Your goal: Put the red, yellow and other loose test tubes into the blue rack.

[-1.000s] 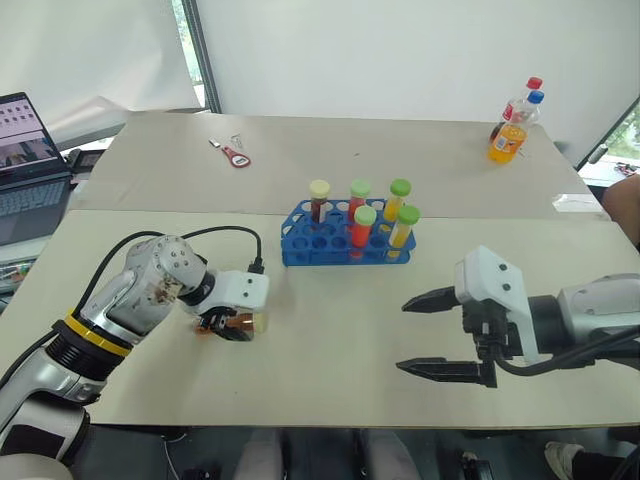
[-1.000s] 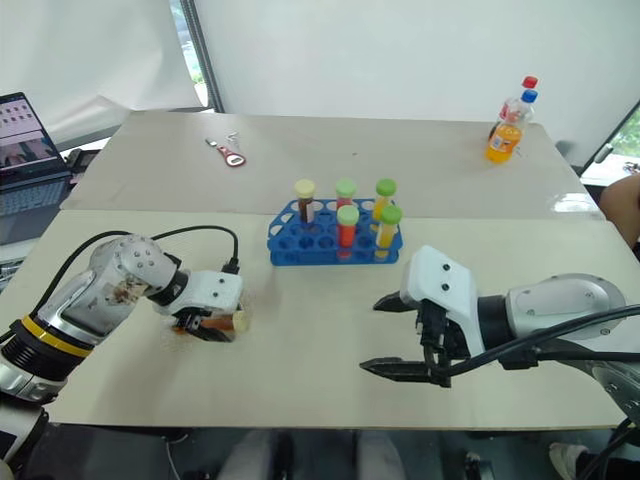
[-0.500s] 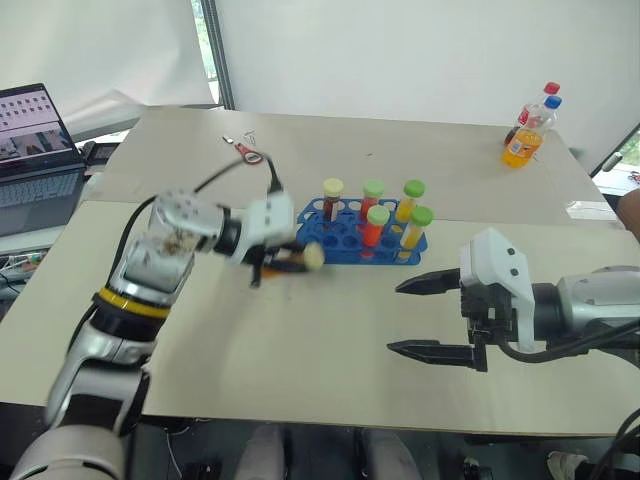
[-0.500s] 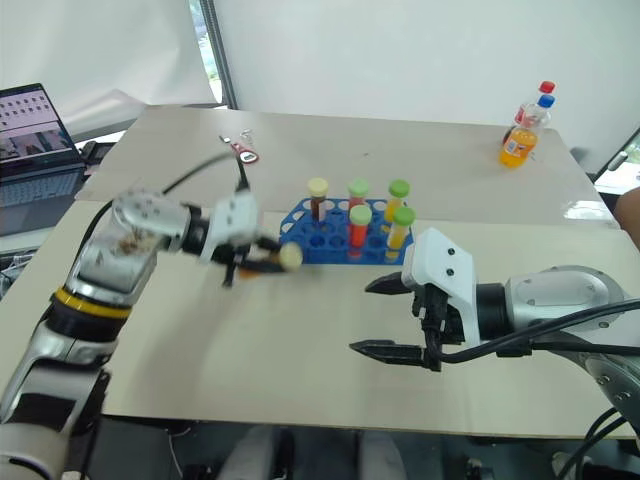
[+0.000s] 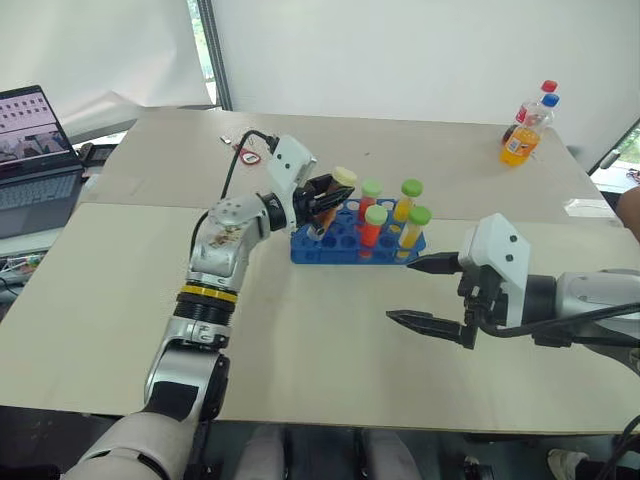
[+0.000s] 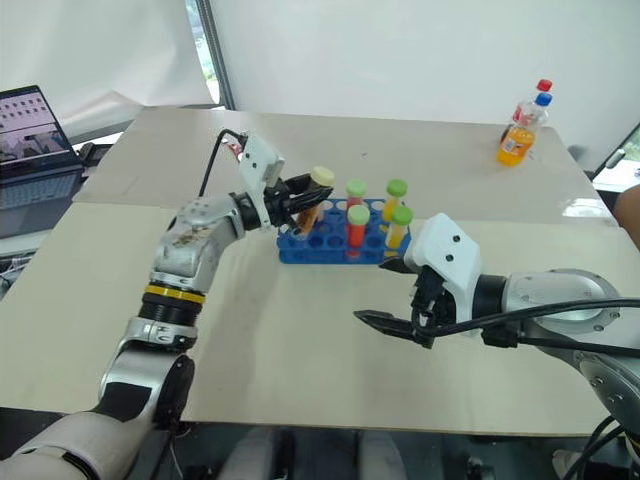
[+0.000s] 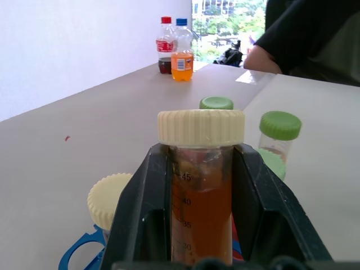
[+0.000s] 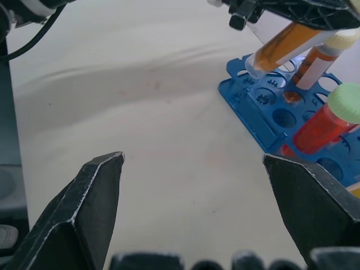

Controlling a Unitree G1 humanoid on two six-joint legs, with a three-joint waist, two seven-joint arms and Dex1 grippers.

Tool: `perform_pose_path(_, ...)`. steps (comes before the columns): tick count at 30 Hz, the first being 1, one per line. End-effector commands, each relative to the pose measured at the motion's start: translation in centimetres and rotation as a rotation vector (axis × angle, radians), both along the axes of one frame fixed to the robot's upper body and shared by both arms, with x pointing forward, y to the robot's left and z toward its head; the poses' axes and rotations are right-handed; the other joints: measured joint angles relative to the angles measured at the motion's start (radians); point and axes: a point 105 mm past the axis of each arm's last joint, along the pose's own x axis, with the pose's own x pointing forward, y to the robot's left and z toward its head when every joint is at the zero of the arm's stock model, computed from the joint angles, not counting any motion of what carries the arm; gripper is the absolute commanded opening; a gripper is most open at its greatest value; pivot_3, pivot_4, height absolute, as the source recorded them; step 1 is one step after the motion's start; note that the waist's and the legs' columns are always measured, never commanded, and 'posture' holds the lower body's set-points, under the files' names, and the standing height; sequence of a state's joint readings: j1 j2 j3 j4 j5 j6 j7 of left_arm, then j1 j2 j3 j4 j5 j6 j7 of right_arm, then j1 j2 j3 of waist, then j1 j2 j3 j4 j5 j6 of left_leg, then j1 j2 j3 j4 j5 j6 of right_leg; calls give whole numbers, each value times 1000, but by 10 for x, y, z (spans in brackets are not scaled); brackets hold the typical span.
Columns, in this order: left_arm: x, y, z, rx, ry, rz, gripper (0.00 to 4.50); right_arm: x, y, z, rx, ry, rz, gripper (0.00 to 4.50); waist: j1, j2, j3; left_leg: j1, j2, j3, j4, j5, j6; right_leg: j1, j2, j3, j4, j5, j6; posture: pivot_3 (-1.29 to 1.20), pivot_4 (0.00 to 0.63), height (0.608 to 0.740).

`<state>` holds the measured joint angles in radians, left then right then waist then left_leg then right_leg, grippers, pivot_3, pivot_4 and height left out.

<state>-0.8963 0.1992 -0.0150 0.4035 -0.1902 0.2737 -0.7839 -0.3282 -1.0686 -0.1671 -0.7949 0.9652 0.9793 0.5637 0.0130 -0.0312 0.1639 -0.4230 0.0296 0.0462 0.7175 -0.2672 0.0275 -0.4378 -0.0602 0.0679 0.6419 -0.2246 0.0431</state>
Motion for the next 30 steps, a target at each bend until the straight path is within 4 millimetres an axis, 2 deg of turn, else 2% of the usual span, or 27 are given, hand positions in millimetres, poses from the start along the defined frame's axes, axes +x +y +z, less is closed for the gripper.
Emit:
perform_pose_path(1, -1, -10, 15, -45, -62, -10, 907, -3, 2, 3, -7, -25, -4, 4390, 0, 0, 0, 0, 0, 0, 0, 0, 0, 0, 0, 0, 0, 0, 0, 0, 150, 733)
perform_pose_path(7, -2, -25, 1, -36, -53, -24, 907, -3, 0, 1, -4, -18, -32, 4390, -1, 0, 0, 0, 0, 0, 0, 0, 0, 0, 0, 0, 0, 0, 0, 0, 150, 733)
perform_pose_path(16, 6, -26, -17, -56, -28, 26, 907, 0, 0, 4, 31, -39, -87, 4390, 0, 0, 0, 0, 0, -1, 0, 0, 0, 1, 0, 0, 0, 0, 0, 0, 150, 733)
perform_pose_path(30, 0, -18, -12, -75, -49, 35, 907, 10, -5, 12, 69, -70, -166, 4390, -2, 0, 0, 1, 0, -1, -1, 0, 0, 1, 0, 0, 0, 0, 0, 0, 150, 733)
